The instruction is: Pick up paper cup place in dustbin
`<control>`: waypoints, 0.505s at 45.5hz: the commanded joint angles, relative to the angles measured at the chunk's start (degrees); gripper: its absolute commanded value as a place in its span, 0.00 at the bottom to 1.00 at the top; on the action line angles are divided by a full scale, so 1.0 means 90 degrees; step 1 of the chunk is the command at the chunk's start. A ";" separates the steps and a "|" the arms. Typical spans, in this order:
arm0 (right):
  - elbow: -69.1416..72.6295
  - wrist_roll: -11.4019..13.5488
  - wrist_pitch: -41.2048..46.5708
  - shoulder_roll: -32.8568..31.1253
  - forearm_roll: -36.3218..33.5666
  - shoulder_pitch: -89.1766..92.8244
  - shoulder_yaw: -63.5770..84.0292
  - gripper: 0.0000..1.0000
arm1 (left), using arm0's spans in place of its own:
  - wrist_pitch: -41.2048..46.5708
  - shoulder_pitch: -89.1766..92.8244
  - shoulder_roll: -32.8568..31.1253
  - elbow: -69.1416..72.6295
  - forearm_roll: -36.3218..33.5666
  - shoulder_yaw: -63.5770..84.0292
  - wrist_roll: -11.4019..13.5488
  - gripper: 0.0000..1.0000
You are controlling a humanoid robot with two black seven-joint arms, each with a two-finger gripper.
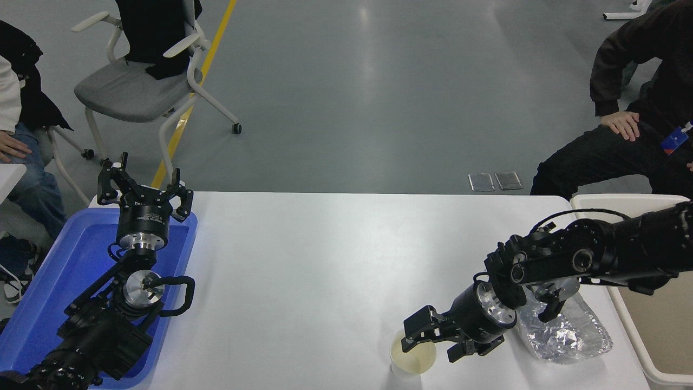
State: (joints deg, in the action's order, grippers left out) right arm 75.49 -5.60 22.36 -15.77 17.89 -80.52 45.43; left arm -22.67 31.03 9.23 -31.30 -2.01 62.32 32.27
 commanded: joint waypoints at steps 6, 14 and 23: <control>-0.0126 -0.0012 -0.0326 0.0044 0.0317 0.0255 0.0039 0.61 | 0.0000 0.0000 0.0000 0.0001 -0.0002 -0.0001 -0.0002 0.99; -0.0165 -0.0012 -0.0405 0.0083 0.0395 0.0255 0.0157 0.28 | 0.0000 0.0000 0.0000 0.0001 -0.0002 -0.0001 -0.0002 0.99; -0.0156 -0.0012 -0.0337 0.0073 0.0415 0.0255 0.0167 0.00 | 0.0000 0.0000 0.0000 0.0001 -0.0002 -0.0001 -0.0002 0.99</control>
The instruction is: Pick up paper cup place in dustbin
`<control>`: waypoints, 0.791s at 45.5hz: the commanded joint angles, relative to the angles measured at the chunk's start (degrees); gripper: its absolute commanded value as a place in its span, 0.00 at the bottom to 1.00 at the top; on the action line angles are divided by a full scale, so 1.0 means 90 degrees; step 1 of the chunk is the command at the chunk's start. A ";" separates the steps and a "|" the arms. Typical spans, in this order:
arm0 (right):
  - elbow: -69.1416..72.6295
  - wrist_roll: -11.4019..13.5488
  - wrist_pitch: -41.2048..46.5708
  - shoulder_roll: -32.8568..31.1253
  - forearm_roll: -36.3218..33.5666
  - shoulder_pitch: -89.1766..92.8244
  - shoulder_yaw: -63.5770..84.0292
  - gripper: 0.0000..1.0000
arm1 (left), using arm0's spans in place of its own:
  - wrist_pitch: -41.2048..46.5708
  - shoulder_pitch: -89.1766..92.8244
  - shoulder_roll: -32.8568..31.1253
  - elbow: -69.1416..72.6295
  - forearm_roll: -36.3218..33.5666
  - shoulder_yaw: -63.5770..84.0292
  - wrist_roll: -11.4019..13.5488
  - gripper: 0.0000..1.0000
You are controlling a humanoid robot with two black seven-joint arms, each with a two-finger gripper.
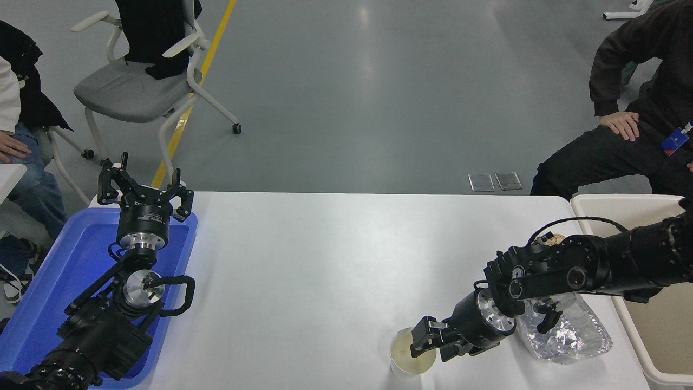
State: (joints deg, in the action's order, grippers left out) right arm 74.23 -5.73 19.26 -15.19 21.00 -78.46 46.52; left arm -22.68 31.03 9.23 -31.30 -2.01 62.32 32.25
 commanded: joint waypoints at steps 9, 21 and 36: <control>-0.0015 -0.0007 0.0067 -0.0011 0.0127 0.0007 0.0056 0.00 | 0.0000 0.0000 0.0000 0.0001 -0.0001 0.0000 0.0000 0.99; 0.0092 -0.0027 0.0164 -0.0099 0.0059 -0.0334 0.0231 0.00 | 0.0000 0.0000 0.0000 0.0001 -0.0001 0.0000 0.0000 0.99; 0.1349 -0.0066 0.1110 -0.1035 -0.1169 -0.2898 0.0826 0.00 | 0.0000 0.0000 0.0000 -0.0009 -0.0001 0.0000 0.0000 0.99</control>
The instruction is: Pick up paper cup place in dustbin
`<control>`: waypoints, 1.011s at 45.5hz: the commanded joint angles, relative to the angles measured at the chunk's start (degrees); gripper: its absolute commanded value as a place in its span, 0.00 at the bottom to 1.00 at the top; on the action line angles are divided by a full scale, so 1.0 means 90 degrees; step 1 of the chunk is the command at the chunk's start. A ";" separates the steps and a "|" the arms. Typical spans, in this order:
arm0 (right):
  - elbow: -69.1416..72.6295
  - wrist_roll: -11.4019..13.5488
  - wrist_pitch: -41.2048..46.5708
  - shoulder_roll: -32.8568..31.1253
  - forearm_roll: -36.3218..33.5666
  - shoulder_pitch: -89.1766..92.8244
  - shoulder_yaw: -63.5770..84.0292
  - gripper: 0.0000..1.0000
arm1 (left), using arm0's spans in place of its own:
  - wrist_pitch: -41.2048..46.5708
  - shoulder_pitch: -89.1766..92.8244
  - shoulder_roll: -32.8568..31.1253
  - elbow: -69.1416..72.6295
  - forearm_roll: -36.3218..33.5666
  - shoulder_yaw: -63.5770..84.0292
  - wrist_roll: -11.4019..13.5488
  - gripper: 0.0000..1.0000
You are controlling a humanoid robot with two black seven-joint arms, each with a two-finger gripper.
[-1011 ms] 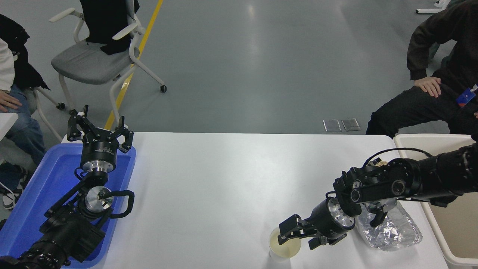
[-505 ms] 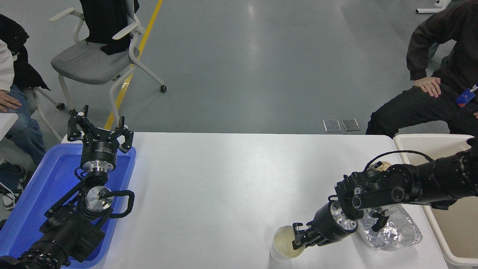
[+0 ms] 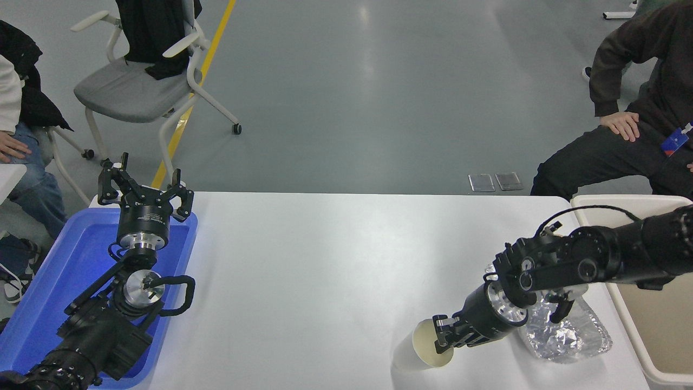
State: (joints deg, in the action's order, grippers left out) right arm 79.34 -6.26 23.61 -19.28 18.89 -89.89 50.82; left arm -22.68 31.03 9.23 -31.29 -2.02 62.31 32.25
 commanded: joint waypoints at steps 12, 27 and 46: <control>0.1702 0.0012 0.1379 -0.0709 -0.1561 -0.4395 0.1403 0.00 | 0.0000 -0.0001 0.0000 0.0001 0.0000 0.0000 0.0000 0.99; 0.2083 0.0061 0.1770 -0.0270 -0.1806 -0.6028 0.1843 0.00 | 0.0000 0.0009 0.0000 0.0001 0.0000 0.0000 0.0000 0.99; 0.2093 0.0236 0.2034 -0.0113 -0.1894 -0.6282 0.1980 0.00 | 0.0000 0.0009 0.0000 0.0001 0.0000 0.0000 0.0000 0.99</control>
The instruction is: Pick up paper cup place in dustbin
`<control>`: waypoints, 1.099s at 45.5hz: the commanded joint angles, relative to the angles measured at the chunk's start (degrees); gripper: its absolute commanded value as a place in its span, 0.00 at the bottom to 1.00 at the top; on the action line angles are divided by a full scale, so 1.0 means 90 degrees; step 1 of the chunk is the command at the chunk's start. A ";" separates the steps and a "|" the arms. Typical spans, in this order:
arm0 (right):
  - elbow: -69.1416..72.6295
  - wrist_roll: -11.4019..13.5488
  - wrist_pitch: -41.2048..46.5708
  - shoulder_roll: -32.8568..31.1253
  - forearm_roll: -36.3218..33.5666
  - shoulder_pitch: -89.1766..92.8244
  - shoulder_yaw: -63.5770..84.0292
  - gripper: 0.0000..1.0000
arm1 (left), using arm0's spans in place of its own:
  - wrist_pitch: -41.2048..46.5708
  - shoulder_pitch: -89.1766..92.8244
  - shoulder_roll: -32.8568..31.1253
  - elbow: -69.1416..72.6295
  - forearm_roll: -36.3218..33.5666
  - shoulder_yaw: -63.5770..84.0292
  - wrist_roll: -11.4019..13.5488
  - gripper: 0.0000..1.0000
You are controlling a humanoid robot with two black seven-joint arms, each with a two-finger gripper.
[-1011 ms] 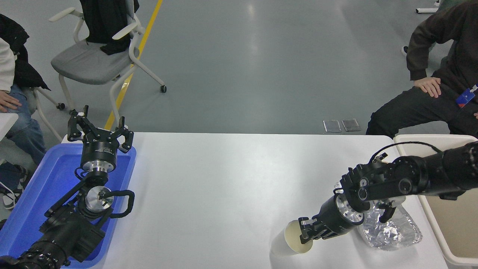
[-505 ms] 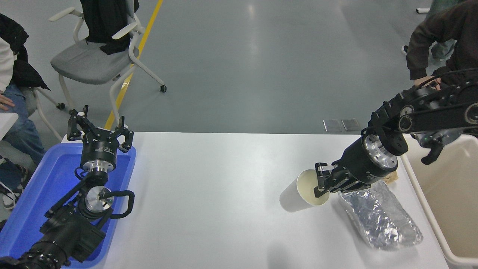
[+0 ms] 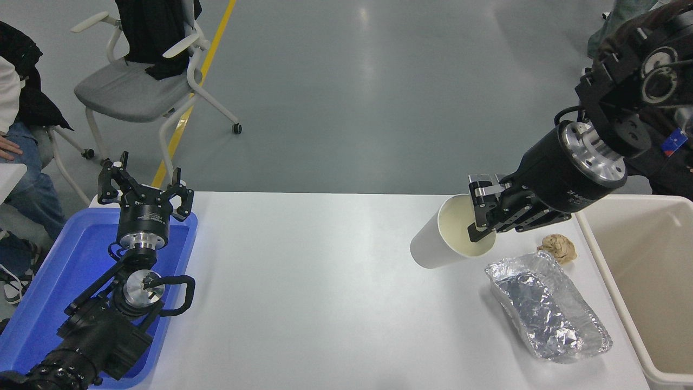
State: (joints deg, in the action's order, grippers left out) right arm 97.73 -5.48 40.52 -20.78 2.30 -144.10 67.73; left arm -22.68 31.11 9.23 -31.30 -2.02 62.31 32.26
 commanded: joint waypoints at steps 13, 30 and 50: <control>-0.0155 0.0198 0.0185 -0.0074 0.0387 -0.0151 0.0364 0.00 | 0.0000 0.0001 0.0000 0.0001 0.0000 0.0000 0.0000 0.99; -0.1395 0.0169 0.0107 -0.2182 0.3521 0.0737 0.1175 0.00 | 0.0000 0.0001 0.0000 0.0001 0.0000 0.0000 0.0000 0.99; -0.3865 0.0150 -0.0488 -0.4137 0.4734 0.3733 -0.0639 0.00 | 0.0000 0.0001 -0.0010 0.0001 0.0000 0.0000 0.0000 0.99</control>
State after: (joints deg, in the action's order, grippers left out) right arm 76.32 -3.99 40.35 -50.37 40.53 -128.46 73.19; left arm -22.67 31.11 9.22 -31.29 -2.02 62.32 32.25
